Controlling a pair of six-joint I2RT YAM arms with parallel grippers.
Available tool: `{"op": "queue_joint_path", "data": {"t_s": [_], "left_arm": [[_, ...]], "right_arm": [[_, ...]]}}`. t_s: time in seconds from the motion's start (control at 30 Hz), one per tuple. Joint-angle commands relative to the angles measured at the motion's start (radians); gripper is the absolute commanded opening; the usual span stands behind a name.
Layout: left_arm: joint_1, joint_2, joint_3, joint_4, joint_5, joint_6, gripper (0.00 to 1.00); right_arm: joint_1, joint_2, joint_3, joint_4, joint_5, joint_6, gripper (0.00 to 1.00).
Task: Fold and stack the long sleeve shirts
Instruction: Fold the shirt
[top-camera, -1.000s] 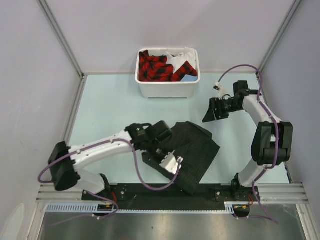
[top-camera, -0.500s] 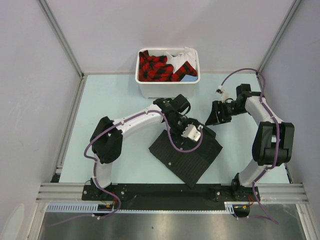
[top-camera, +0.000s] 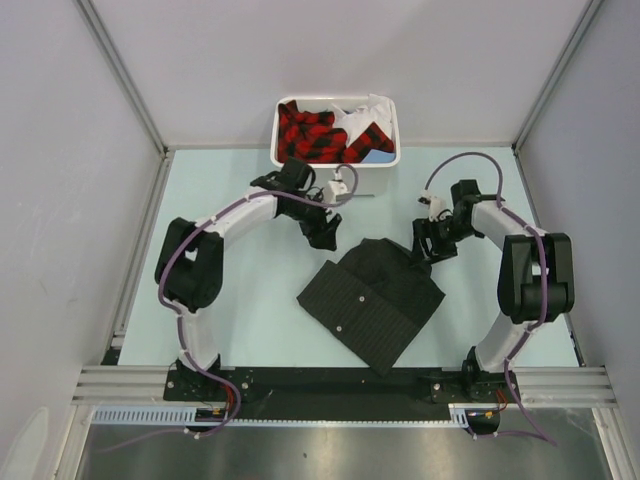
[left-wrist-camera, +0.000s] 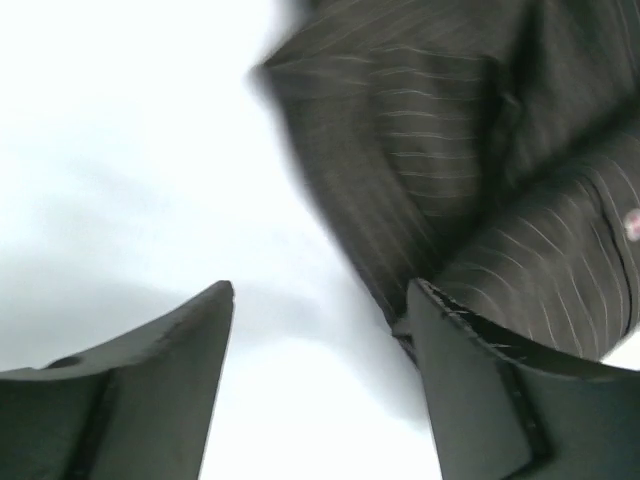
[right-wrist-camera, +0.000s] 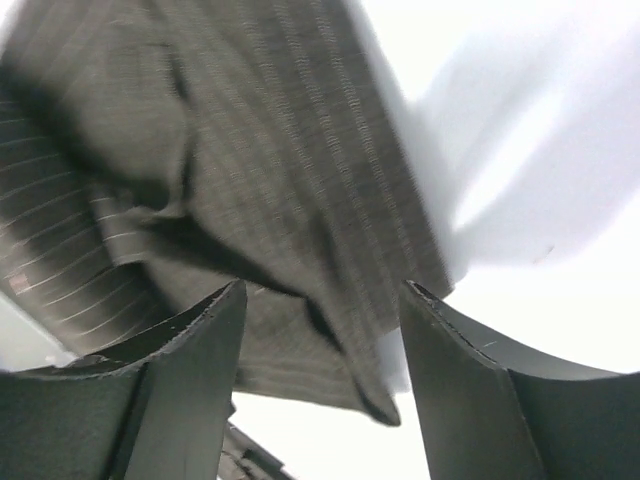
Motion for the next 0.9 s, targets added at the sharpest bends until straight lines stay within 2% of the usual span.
{"op": "queue_joint_path", "data": {"t_s": [0.0,0.07,0.13,0.23,0.27,0.4,0.5,0.57,0.67,0.7,0.77,0.8,0.87], "left_arm": [[0.029,0.075,-0.023,0.225,0.054,-0.370,0.72],[0.029,0.111,-0.017,0.269,0.080,-0.450,0.69],[0.029,0.138,-0.046,0.341,0.088,-0.526,0.66],[0.027,0.143,-0.125,0.470,0.110,-0.679,0.60],[0.026,0.146,-0.144,0.493,0.110,-0.704,0.59],[0.023,0.146,-0.230,0.602,0.155,-0.795,0.55],[0.018,0.161,-0.264,0.635,0.188,-0.847,0.50],[0.018,0.161,-0.294,0.688,0.194,-0.871,0.50],[0.018,0.157,-0.348,0.739,0.202,-0.908,0.37],[0.021,0.139,-0.365,0.756,0.199,-0.919,0.19],[0.029,0.103,-0.429,0.795,0.160,-0.943,0.05],[0.043,0.071,-0.452,0.808,0.156,-0.953,0.00],[0.063,0.030,-0.521,0.838,0.139,-0.983,0.00]], "right_arm": [[0.045,0.050,0.001,0.067,0.118,0.010,0.65],[0.056,0.064,0.004,0.087,0.135,-0.001,0.65],[0.059,0.087,0.024,0.100,0.143,-0.003,0.60],[0.067,0.110,0.035,0.119,0.152,-0.018,0.47],[0.072,0.116,0.038,0.123,0.155,-0.035,0.42],[0.112,0.150,0.068,0.141,0.183,-0.061,0.34],[0.141,0.179,0.108,0.149,0.189,-0.072,0.33],[0.162,0.197,0.131,0.152,0.197,-0.081,0.29],[0.200,0.219,0.157,0.172,0.215,-0.099,0.25],[0.210,0.225,0.168,0.179,0.230,-0.104,0.25],[0.230,0.237,0.197,0.189,0.238,-0.106,0.23],[0.234,0.242,0.208,0.196,0.243,-0.106,0.22],[0.253,0.252,0.240,0.207,0.246,-0.110,0.21]]}}
